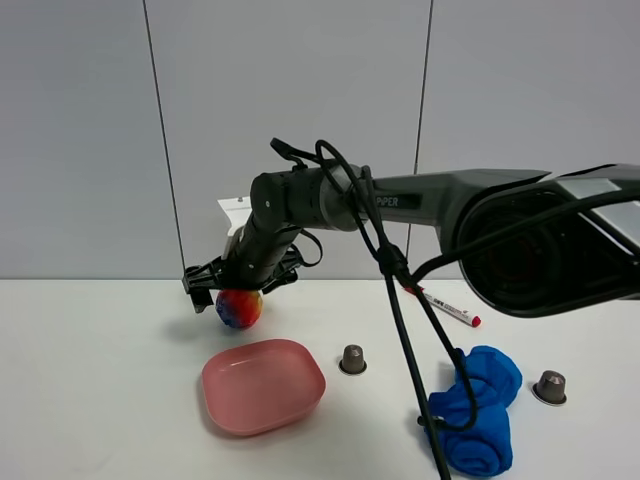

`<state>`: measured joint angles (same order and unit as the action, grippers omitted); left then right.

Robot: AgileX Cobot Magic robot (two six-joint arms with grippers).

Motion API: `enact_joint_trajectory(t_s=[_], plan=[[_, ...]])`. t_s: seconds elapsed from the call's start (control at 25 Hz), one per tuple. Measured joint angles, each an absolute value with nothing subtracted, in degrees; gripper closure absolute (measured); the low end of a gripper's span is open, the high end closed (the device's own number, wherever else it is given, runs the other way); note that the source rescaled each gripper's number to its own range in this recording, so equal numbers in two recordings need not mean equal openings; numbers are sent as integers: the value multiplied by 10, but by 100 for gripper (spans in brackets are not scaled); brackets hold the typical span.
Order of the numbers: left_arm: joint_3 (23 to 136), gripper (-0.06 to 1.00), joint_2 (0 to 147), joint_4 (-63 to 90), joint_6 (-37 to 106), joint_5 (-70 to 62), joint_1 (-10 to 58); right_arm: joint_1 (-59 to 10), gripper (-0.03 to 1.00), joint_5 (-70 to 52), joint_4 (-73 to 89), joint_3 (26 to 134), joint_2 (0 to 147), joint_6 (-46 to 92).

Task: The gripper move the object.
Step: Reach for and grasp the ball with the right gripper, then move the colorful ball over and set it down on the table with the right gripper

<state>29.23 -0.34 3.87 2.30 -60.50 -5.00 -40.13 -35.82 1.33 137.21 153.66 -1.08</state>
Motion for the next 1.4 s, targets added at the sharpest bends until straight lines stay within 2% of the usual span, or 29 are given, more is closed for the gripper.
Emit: enact_joint_trajectory(t_s=[0.16, 0.32, 0.44, 0.52, 0.56, 0.6, 0.72, 0.76, 1.12, 1.4], plan=[[292, -6, -3, 39, 23, -605, -50, -401, -2, -358, 13, 1372, 1538, -11], [292, -6, -3, 39, 23, -605, -50, -401, 17, -357, 13, 1372, 1542, -11], [292, -6, -3, 39, 23, -605, -50, -401, 24, -358, 13, 1372, 1546, -10], [292, -6, -3, 39, 23, -605, -50, -401, 33, -358, 13, 1372, 1546, -3], [292, -6, -3, 39, 23, -605, -50, -401, 39, -357, 12, 1372, 1546, 0], [292, -6, -3, 39, 23, -605, -50, -401, 49, -355, 10, 1372, 1546, 0], [292, -6, -3, 39, 23, -605, -50, -401, 94, -349, 0, 1372, 1546, 0], [292, -6, -3, 39, 23, -605, -50, -401, 97, -349, 0, 1372, 1546, 0], [292, -6, -3, 39, 23, -605, -50, -401, 97, -392, -20, 1374, 1530, 7], [292, -6, -3, 39, 23, -605, -50, -401, 97, -510, -90, 1377, 1395, 30]])
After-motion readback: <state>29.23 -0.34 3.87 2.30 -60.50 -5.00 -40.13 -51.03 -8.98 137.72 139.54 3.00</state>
